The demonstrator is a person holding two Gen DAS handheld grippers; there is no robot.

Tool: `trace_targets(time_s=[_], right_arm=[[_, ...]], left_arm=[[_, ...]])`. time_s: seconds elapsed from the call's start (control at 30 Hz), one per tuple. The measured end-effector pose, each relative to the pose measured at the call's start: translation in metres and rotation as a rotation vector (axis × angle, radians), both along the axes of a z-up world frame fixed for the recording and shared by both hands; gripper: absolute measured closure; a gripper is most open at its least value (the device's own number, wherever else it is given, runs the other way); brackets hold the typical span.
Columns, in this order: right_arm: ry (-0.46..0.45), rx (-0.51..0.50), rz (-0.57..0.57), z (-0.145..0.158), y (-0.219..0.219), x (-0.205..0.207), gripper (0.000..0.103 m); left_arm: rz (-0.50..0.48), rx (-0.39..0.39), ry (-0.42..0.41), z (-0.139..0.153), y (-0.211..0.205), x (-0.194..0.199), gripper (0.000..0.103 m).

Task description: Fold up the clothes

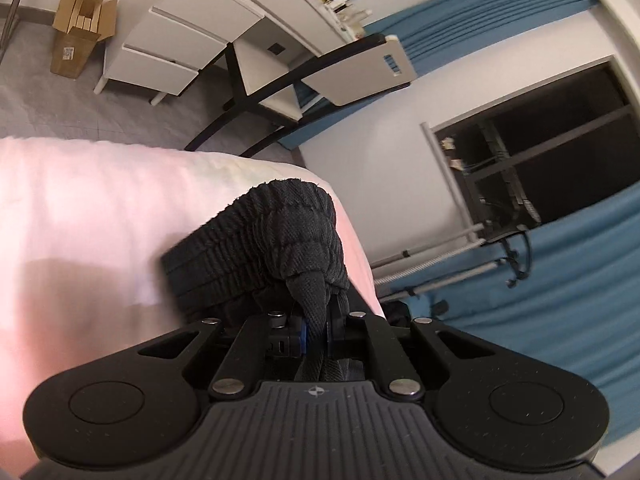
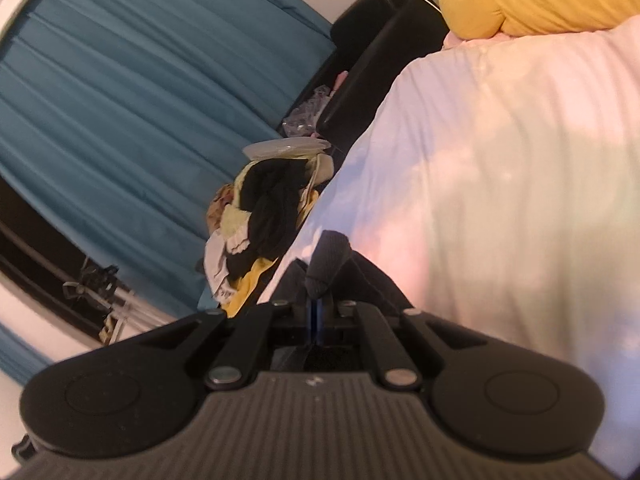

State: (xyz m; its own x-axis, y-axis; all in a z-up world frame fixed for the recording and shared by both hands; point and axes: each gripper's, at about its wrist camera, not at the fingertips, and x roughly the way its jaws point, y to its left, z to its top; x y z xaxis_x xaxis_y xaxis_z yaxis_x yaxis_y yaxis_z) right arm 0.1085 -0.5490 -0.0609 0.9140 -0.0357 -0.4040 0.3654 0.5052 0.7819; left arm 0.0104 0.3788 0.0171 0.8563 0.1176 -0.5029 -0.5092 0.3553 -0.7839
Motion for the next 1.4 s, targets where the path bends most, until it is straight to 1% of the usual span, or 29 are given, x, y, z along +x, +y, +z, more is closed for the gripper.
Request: trace_targets(time_s=[0.07,0.13,0.23,0.37,0.47,0.53,0.6,0.63,0.73,0.77,0.8,0.83,0.87,0.9,0.93,0.97,1.03,1.13,1.17,1.2,1.27,1.33,1.37,1.4], right_arm=[[0.035,0.021,-0.020,-0.001,0.002,0.032,0.100],[0.082,0.064,-0.041,-0.007,0.001,0.069,0.100],[0.125,0.071,-0.053,-0.021,0.004,0.131,0.100],[0.165,0.066,-0.043,-0.048,0.008,0.207,0.100],[0.223,0.024,-0.029,-0.072,0.016,0.251,0.100],[0.243,-0.004,-0.022,-0.082,0.018,0.262,0.099],[0.261,-0.033,-0.015,-0.092,0.021,0.272,0.100],[0.258,-0.051,-0.011,-0.091,0.022,0.272,0.100],[0.262,-0.122,0.023,-0.088,0.027,0.272,0.098],[0.263,-0.146,0.038,-0.086,0.028,0.271,0.091],[0.246,-0.161,0.049,-0.082,0.032,0.268,0.074],[0.229,-0.176,0.060,-0.078,0.035,0.264,0.062],[0.212,-0.189,0.071,-0.075,0.039,0.259,0.035],[0.194,-0.190,0.079,-0.071,0.049,0.248,0.029],[0.177,-0.190,0.087,-0.068,0.058,0.236,0.029],[0.159,-0.190,0.095,-0.064,0.068,0.225,0.029],[0.123,-0.191,0.110,-0.057,0.088,0.202,0.029],[0.070,-0.191,0.134,-0.047,0.117,0.168,0.029],[0.053,-0.192,0.142,-0.044,0.127,0.156,0.029],[0.036,-0.188,0.150,-0.041,0.136,0.145,0.029],[0.026,-0.133,0.179,-0.046,0.156,0.122,0.029],[0.036,-0.106,0.224,-0.052,0.173,0.104,0.029],[0.048,-0.100,0.248,-0.055,0.179,0.097,0.029],[0.064,-0.081,0.261,-0.059,0.182,0.090,0.029]], left_arm=[[-0.005,0.022,0.042,0.009,-0.002,0.044,0.093],[-0.026,0.050,0.073,0.014,-0.003,0.090,0.093],[-0.047,0.105,0.130,0.009,-0.008,0.159,0.093],[-0.067,0.156,0.204,-0.015,-0.008,0.246,0.093],[-0.074,0.174,0.267,-0.042,-0.008,0.299,0.092],[-0.080,0.180,0.294,-0.054,-0.008,0.321,0.092],[-0.087,0.201,0.315,-0.064,-0.010,0.335,0.090],[-0.082,0.207,0.322,-0.068,-0.012,0.337,0.089],[-0.085,0.231,0.322,-0.074,-0.016,0.334,0.081],[-0.093,0.245,0.317,-0.074,-0.018,0.332,0.069],[-0.116,0.258,0.304,-0.075,-0.020,0.330,0.046],[-0.147,0.273,0.285,-0.074,-0.025,0.326,0.034],[-0.181,0.301,0.260,-0.070,-0.032,0.320,0.021],[-0.203,0.340,0.230,-0.065,-0.041,0.311,0.019],[-0.227,0.379,0.197,-0.060,-0.051,0.302,0.018],[-0.256,0.420,0.151,-0.053,-0.065,0.289,0.014],[-0.290,0.482,0.085,-0.042,-0.094,0.261,0.012],[-0.335,0.555,0.004,-0.034,-0.149,0.210,0.010],[-0.356,0.574,-0.004,-0.033,-0.169,0.197,0.010],[-0.373,0.578,-0.002,-0.035,-0.186,0.183,0.010],[-0.408,0.582,0.004,-0.040,-0.219,0.154,0.010],[-0.456,0.528,0.017,-0.053,-0.240,0.127,0.010],[-0.482,0.490,0.032,-0.061,-0.246,0.117,0.010],[-0.512,0.434,0.051,-0.069,-0.249,0.108,0.010]])
